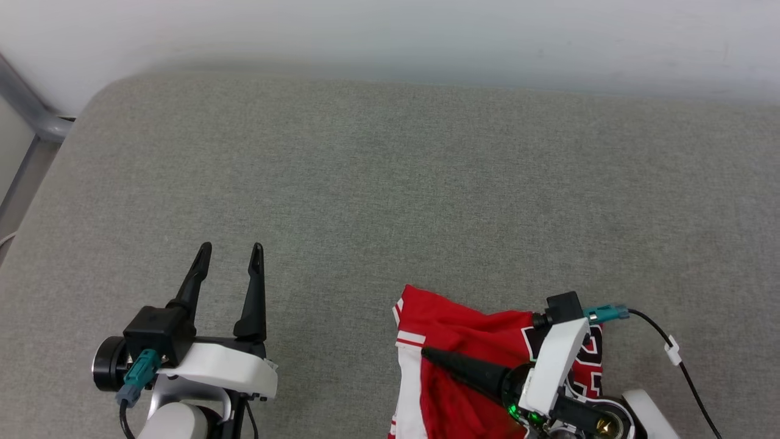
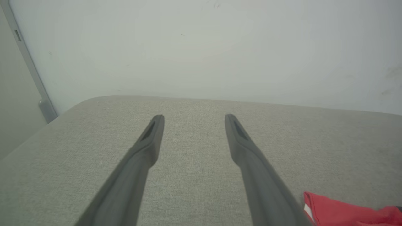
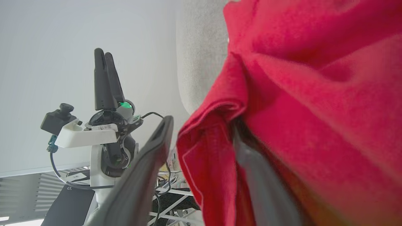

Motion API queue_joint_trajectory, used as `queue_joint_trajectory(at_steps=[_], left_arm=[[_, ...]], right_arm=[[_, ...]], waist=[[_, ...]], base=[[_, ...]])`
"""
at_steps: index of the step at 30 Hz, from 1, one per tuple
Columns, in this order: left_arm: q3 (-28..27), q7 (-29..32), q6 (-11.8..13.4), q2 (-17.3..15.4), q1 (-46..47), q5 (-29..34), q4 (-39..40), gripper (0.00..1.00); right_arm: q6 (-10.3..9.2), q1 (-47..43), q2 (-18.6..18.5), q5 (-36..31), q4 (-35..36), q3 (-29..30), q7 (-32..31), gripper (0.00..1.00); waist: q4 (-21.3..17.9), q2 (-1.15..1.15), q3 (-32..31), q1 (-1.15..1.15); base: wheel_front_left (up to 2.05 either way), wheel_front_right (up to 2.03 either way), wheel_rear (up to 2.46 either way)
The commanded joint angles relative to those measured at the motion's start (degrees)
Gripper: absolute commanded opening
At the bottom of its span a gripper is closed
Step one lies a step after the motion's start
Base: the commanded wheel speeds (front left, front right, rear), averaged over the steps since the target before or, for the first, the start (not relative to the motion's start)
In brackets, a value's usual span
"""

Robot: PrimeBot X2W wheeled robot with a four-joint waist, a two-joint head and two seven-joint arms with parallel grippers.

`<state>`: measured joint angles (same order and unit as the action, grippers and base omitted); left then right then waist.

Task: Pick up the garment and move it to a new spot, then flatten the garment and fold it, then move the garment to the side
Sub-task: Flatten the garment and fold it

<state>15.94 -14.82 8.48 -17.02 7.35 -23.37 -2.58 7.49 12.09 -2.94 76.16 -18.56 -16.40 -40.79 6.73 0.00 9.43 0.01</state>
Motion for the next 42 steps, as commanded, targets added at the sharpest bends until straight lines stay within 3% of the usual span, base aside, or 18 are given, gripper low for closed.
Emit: queue_joint_trajectory(at_steps=[1,8,16,23,29,34,42], left_arm=[[-0.3,-0.3,-0.3,0.1,0.5,0.5,-0.3,1.00],[-0.6,-0.4,-0.6,0.0,-0.1,1.1,-0.8,1.00],[-0.8,-0.5,-0.5,-0.3,-1.2,1.3,-1.0,1.00],[-1.1,-0.5,0.1,-0.7,-2.8,1.3,-1.6,1.00],[-1.5,-0.5,0.6,-1.1,-4.6,0.9,-2.2,1.00],[-1.8,-0.5,1.1,-1.5,-5.9,0.7,-2.7,1.00],[-2.2,-0.5,1.7,-1.4,-7.8,0.7,-3.0,1.00]], right_arm=[[-0.01,1.4,0.1,-0.1,1.1,-0.4,1.1,1.00],[-0.01,2.0,-2.1,-3.8,7.2,-1.9,8.0,1.00],[-0.02,0.2,-7.4,-20.5,10.6,0.5,26.8,1.00],[-0.02,-3.2,-10.2,-37.9,8.9,7.4,35.1,1.00],[-0.02,-6.8,-8.6,-51.2,12.4,15.1,40.5,1.00],[-0.02,-9.4,-7.3,-59.8,18.0,18.3,44.7,1.00],[-0.02,-15.3,-4.3,-65.8,23.8,19.1,45.1,1.00]], waist=[[-0.6,0.00,-0.3,-0.01],[-2.1,0.00,-1.9,-0.01],[-4.1,0.00,-3.7,-0.01],[-6.1,0.00,-5.6,-0.01],[-7.4,0.00,-8.0,-0.01],[-8.0,0.00,-9.6,-0.01],[-8.1,0.00,-11.2,-0.01]], base=[[0.00,0.00,0.00],[0.00,0.00,0.00],[0.00,0.00,0.00],[0.00,0.00,0.00],[0.00,0.00,0.00],[0.00,0.00,0.00],[0.00,0.00,0.00]])
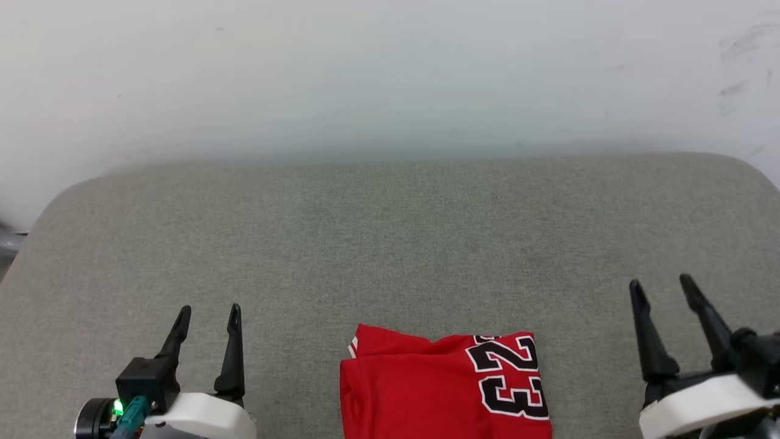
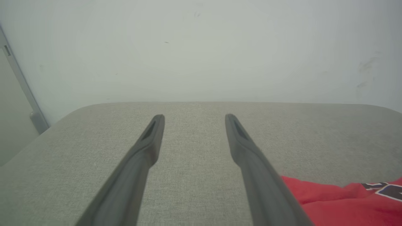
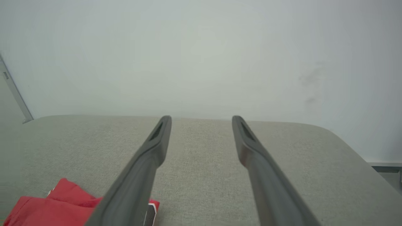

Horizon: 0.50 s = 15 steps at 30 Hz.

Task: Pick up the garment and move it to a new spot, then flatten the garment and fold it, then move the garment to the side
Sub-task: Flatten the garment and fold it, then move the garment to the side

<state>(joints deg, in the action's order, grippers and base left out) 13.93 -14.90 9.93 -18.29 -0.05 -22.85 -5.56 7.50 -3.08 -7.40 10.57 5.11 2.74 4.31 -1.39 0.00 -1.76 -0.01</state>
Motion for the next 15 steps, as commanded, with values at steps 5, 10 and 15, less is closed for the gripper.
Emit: queue_joint_trajectory(at_steps=[5,10,15], left_arm=[[-0.6,-0.4,0.5,0.4,-2.4,0.1,-0.2,1.00],[-1.2,-0.4,0.4,1.2,-3.5,0.3,0.1,1.00],[-1.9,-0.4,-0.2,1.6,-3.3,0.6,0.2,1.00]], right_arm=[[-0.03,-4.1,1.8,-1.1,2.5,0.2,-1.7,1.00],[-0.03,-5.8,2.7,-1.2,4.2,0.7,-3.3,1.00],[-0.03,-6.6,3.3,-1.0,5.4,1.2,-4.7,1.00]], waist=[[-0.4,0.00,-0.7,0.01],[-0.4,0.00,-1.0,0.01],[-0.1,0.00,-1.1,0.01]], base=[[0.00,0.00,0.00],[0.00,0.00,0.00],[0.00,0.00,0.00]])
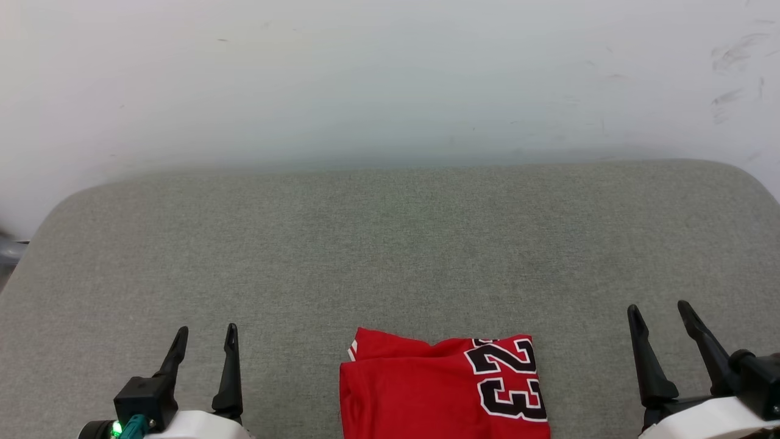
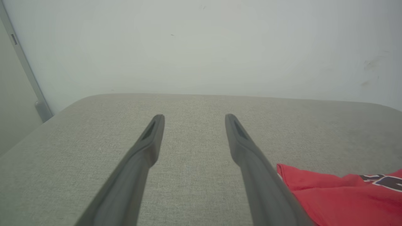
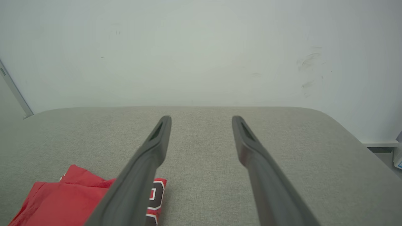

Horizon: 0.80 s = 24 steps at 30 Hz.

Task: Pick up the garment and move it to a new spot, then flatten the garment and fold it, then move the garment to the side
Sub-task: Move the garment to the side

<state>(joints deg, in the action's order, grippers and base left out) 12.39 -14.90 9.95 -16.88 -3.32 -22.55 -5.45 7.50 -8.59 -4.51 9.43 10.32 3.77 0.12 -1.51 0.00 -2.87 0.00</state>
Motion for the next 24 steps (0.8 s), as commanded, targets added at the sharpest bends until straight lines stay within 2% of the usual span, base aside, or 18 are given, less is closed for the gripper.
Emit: queue_joint_trajectory(at_steps=[1,7,14,19,24], left_arm=[[-0.5,-0.4,-0.4,0.2,0.1,0.4,0.1,1.00],[-0.9,-0.4,-1.0,0.6,1.7,0.9,0.3,1.00],[-0.9,-0.4,-2.3,2.4,4.6,1.8,0.2,1.00],[-1.4,-0.3,-3.2,3.6,6.6,2.8,0.8,1.00],[-1.6,-0.3,-4.2,4.5,8.7,3.7,1.0,1.00]], right_arm=[[-0.03,-1.1,0.5,0.4,0.4,0.3,-0.8,1.00],[-0.03,-1.7,1.0,7.5,-2.1,2.9,-6.4,1.00],[-0.03,-2.3,-3.0,19.1,-8.3,4.9,-18.2,1.00],[-0.03,-0.4,-5.7,26.3,-10.2,1.0,-26.8,1.00],[-0.03,2.4,-7.2,30.3,-11.3,-3.2,-30.1,1.00]], waist=[[0.1,0.00,0.0,0.00],[1.1,0.00,0.9,0.00],[3.8,0.00,3.5,0.00],[5.5,0.00,6.3,0.00],[6.8,0.00,9.1,0.00]], base=[[0.00,0.00,0.00],[0.00,0.00,0.00],[0.00,0.00,0.00],[0.00,0.00,0.00],[0.00,0.00,0.00]])
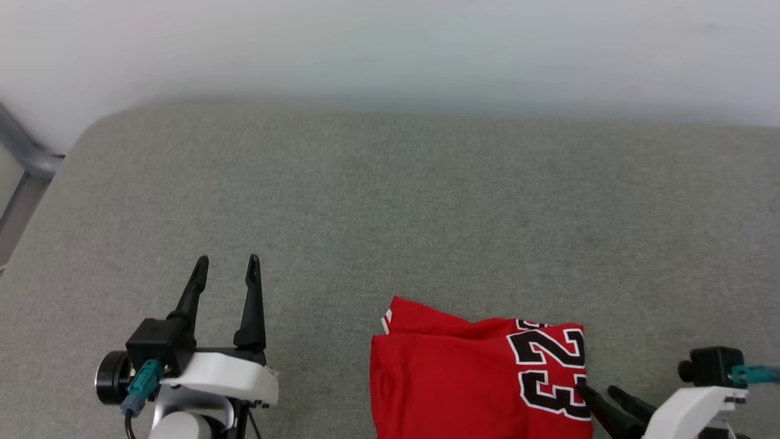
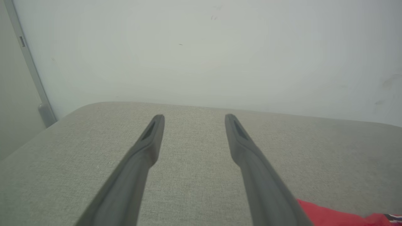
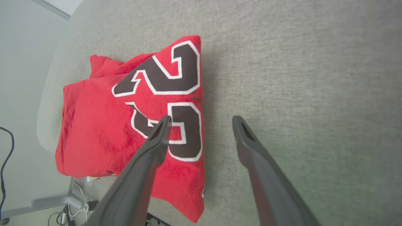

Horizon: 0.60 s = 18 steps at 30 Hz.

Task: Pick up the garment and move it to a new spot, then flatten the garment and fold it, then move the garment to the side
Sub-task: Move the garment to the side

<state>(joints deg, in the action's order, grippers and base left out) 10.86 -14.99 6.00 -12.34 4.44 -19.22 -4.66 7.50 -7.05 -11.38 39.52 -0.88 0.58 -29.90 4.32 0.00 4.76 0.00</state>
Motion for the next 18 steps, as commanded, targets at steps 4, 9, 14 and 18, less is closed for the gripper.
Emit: queue_joint_trajectory(at_steps=[4,9,14,18], left_arm=[[-0.3,-0.3,-1.1,1.3,2.7,1.3,0.1,1.00],[-1.0,-0.3,-2.2,2.7,4.2,2.1,-0.5,1.00],[-2.3,-0.3,-3.1,3.7,4.3,3.0,-0.8,1.00],[-3.4,-0.3,-3.7,4.3,3.3,3.7,-1.6,1.00]], right_arm=[[-0.03,4.2,-1.6,3.0,-3.1,-4.0,-1.2,1.00],[-0.07,6.7,-2.3,5.6,-8.9,-7.3,-3.2,1.00],[-0.17,6.4,-2.9,6.9,-14.7,-9.8,-7.0,0.46],[-0.15,7.5,-2.8,7.7,-15.6,-10.8,-6.4,0.00]], waist=[[2.3,0.00,4.0,0.00],[3.8,0.00,5.9,0.00],[4.6,0.00,6.8,0.00],[4.2,0.00,5.8,0.00]], base=[[0.00,0.00,0.00],[0.00,0.00,0.00],[0.00,0.00,0.00],[0.00,0.00,0.00]])
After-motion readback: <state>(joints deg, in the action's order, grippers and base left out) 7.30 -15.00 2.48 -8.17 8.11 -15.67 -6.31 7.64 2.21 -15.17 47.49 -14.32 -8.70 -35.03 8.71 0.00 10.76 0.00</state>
